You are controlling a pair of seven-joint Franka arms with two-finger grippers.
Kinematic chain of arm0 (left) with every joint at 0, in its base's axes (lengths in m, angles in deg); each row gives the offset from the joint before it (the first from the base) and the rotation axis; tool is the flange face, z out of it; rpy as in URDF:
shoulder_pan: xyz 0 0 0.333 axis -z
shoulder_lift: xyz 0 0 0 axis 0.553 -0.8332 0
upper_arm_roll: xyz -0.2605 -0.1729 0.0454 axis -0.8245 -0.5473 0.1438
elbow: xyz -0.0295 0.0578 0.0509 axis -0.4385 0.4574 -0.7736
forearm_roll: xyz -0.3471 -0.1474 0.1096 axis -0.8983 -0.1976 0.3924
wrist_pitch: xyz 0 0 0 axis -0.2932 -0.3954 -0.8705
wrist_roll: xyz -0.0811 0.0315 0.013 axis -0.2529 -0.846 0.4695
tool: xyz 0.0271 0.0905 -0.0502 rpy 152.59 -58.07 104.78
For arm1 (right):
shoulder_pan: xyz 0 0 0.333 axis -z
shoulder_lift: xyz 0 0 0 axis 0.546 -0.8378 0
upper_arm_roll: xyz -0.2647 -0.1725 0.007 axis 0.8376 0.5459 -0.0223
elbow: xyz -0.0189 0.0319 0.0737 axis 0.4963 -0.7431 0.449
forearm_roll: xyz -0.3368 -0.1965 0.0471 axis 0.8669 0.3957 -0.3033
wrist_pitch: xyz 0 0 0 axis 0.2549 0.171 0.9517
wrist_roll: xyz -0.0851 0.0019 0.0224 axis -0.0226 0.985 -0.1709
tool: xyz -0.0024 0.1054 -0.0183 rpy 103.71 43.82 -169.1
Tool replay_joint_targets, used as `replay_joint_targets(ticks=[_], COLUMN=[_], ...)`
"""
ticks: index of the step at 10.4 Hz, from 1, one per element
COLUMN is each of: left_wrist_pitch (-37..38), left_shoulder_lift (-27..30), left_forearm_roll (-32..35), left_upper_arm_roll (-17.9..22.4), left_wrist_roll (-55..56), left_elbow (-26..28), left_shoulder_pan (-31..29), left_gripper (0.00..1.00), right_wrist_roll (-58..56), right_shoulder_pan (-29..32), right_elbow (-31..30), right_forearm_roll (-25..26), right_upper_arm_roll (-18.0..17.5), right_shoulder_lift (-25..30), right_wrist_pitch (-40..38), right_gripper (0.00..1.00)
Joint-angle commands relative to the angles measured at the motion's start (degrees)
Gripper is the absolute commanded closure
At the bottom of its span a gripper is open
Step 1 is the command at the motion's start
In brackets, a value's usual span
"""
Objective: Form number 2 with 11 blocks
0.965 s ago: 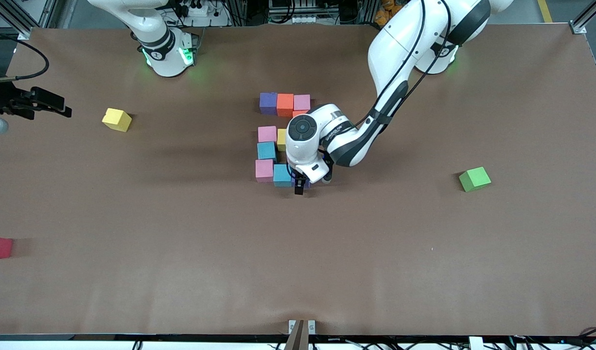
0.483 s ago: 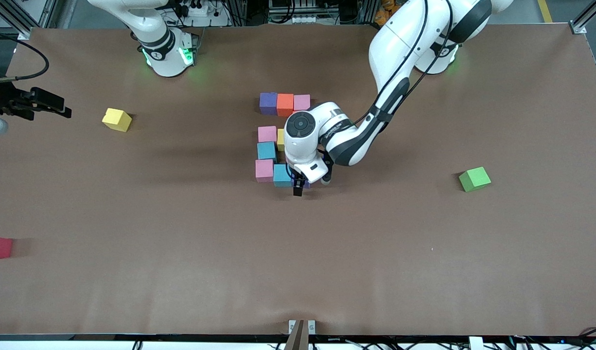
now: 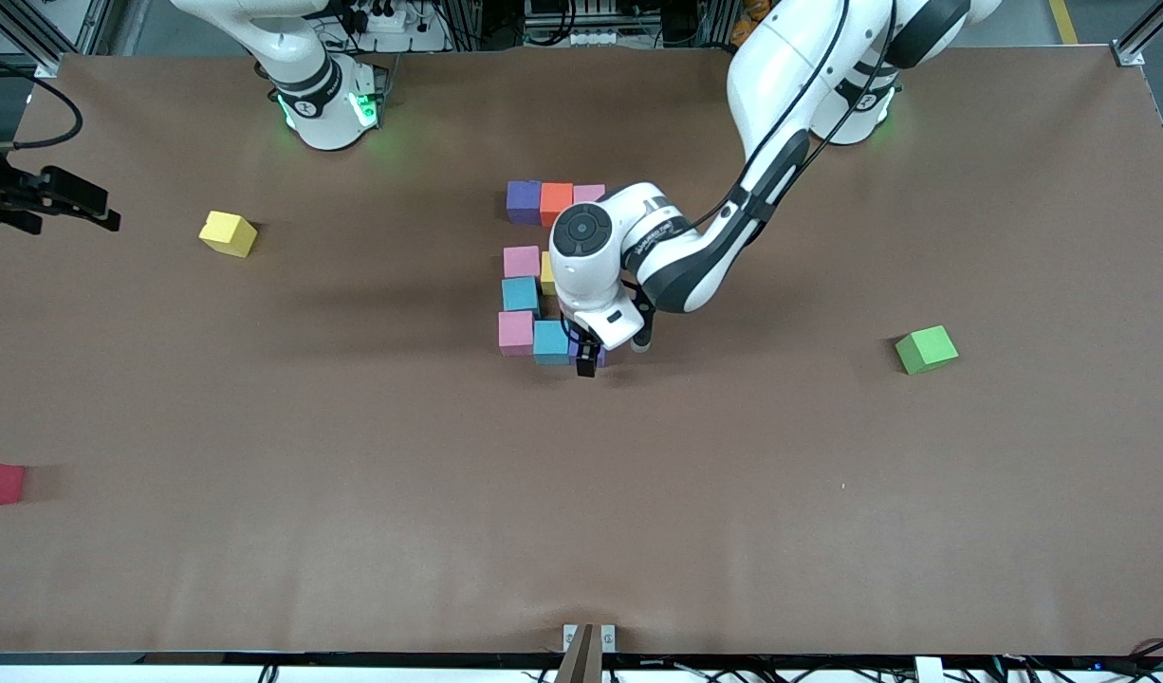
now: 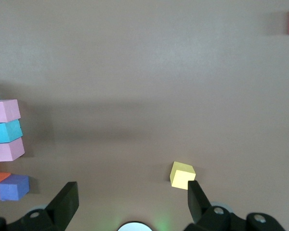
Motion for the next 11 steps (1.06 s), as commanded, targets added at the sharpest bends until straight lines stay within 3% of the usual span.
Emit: replay_joint_targets(ticks=[1,6,11], left_wrist_pitch=[4.35,10.86,11.40], left_shoulder_lift=[5.14,12.43,17.88], left_forearm_roll=[-0.73,-1.18,-3.01], left_upper_arm_roll=[-0.27,-0.27,-0.44], left_wrist_roll=[-3.42,-16.22,-33.80], left_elbow=[0.99,0.38,0.29], left_shoulder_pan=[-2.00,-14.37,-28.80], left_gripper=[0.00,0.00,0.00], right_wrist_roll=[0.30,-0.05,-0.14], right_shoulder_pan=[0.45,0.45,0.36], right_elbow=[-0.03,0.33,0.41], right_forearm_roll=[1.60,3.18,3.19], right_upper_arm_roll=[-2.20,-2.20,-2.20], right_shoulder_lift=[1.83,1.57,1.22], right_wrist_pitch=[0.25,0.43,0.43], right_gripper=[0.00,0.00,0.00])
